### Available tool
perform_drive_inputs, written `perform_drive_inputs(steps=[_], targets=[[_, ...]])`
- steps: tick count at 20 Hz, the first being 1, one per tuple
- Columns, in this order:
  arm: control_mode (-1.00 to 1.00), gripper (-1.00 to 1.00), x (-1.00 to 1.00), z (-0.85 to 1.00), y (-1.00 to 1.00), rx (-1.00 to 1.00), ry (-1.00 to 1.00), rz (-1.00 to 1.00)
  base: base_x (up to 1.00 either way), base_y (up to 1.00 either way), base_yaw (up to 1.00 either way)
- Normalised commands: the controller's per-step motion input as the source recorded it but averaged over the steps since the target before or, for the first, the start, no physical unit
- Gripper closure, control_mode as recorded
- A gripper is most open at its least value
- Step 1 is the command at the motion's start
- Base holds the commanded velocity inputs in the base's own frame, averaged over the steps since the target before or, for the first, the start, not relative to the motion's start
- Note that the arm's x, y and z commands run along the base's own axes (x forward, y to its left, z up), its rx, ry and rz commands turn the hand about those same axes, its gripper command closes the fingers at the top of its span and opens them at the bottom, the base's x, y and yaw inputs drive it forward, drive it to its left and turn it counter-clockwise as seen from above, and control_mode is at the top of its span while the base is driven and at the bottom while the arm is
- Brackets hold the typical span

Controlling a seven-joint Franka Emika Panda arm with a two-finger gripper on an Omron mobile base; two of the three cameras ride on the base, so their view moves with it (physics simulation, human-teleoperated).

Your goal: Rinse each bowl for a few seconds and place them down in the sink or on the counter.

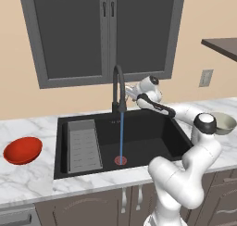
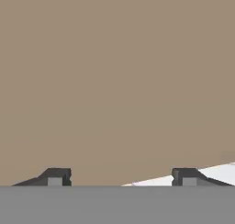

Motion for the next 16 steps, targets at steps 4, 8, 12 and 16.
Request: perform_drive_inputs(steps=[4, 8, 12, 16], targets=[[-1.0, -1.0, 0.15, 0.79, -0.32, 0.1, -0.13, 0.07, 0.0, 0.0, 0.0], [-1.0, -1.0, -0.27, 0.71, -0.16, 0.02, -0.04, 0.01, 0.0, 0.0, 0.0], [-1.0, -1.0, -0.52, 0.68, -0.44, -0.03, 0.04, -0.02, 0.0, 0.0, 0.0], [-1.0, -1.0, -0.41, 0.68, -0.43, -0.05, 0.15, -0.02, 0.0, 0.0, 0.0]])
